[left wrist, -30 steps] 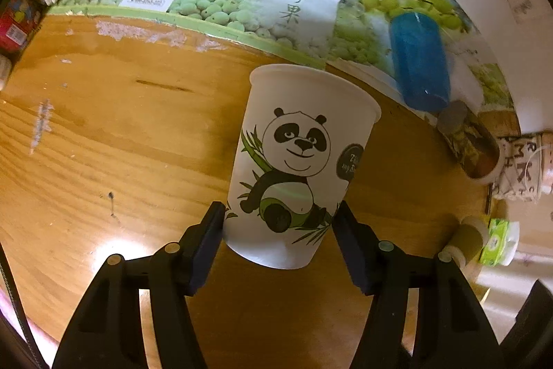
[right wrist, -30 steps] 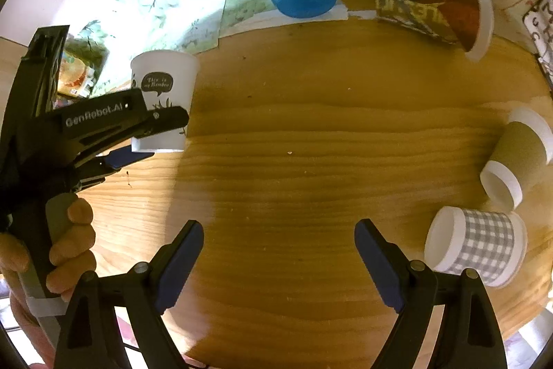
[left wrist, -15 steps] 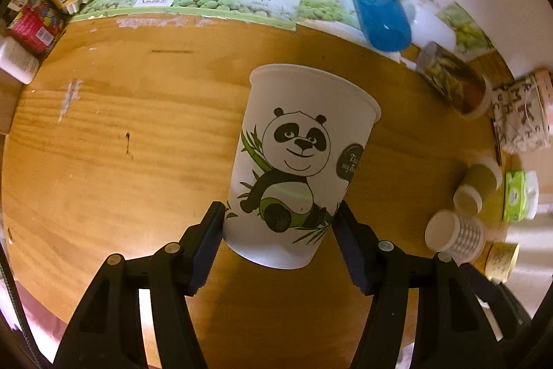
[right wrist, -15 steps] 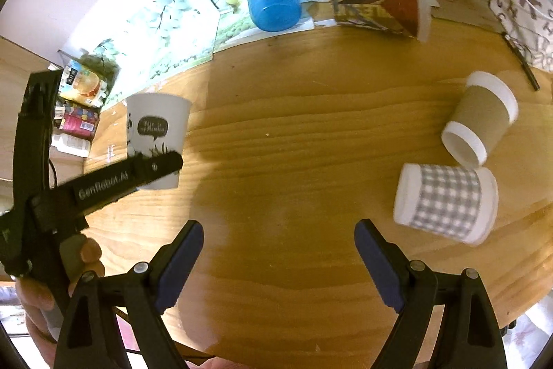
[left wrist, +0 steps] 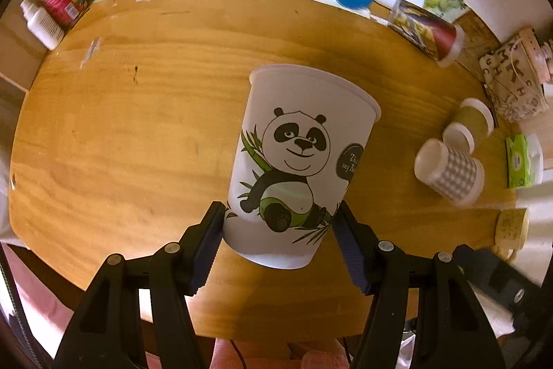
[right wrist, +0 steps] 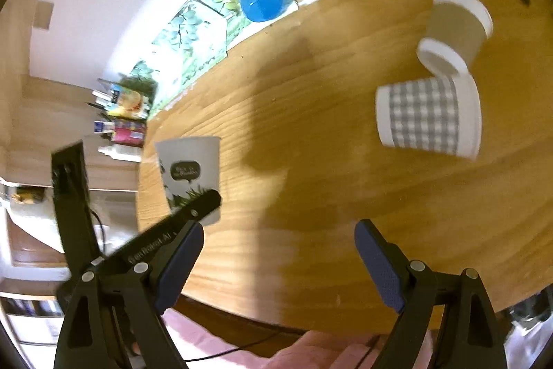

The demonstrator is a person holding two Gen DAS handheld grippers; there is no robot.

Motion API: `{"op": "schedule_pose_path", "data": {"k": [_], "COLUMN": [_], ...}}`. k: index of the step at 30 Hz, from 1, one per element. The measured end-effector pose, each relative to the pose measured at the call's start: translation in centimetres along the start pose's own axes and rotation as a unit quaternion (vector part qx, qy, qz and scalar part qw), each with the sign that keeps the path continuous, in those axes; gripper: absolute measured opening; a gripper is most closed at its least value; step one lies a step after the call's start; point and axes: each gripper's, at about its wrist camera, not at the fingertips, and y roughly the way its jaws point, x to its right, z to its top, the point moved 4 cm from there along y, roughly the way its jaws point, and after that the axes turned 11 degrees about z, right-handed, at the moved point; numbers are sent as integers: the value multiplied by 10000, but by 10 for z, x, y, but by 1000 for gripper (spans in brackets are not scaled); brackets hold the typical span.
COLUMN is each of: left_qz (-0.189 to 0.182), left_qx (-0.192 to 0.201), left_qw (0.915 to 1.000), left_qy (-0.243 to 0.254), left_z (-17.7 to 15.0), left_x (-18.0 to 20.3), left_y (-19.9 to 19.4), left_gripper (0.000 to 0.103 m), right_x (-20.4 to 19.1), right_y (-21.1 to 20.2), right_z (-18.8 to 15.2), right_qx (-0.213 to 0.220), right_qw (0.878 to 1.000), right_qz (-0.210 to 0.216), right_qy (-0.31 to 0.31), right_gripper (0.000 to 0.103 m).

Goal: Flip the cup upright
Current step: 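Lift the panda cup with the left gripper toward the right gripper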

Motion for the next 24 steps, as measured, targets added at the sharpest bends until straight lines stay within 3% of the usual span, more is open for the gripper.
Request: {"op": "schedule_pose_path", "data": {"k": [7, 24], "left_qz": [-76, -211], "left_qx": [-29, -322], "left_qw": [10000, 9993], "left_qy": [13, 32], "left_z": [-42, -102], "left_x": [21, 66], "left_y": [-5, 5], "left_gripper": [67, 67], "right_x": [23, 80], "right_y": [-20, -29], "right_z": [-13, -38], "right_qx": [-64, -578], "right_qw": [9981, 9891], "right_qz": [504, 1019], "right_qy": [340, 890], "right_gripper": [90, 90]}}
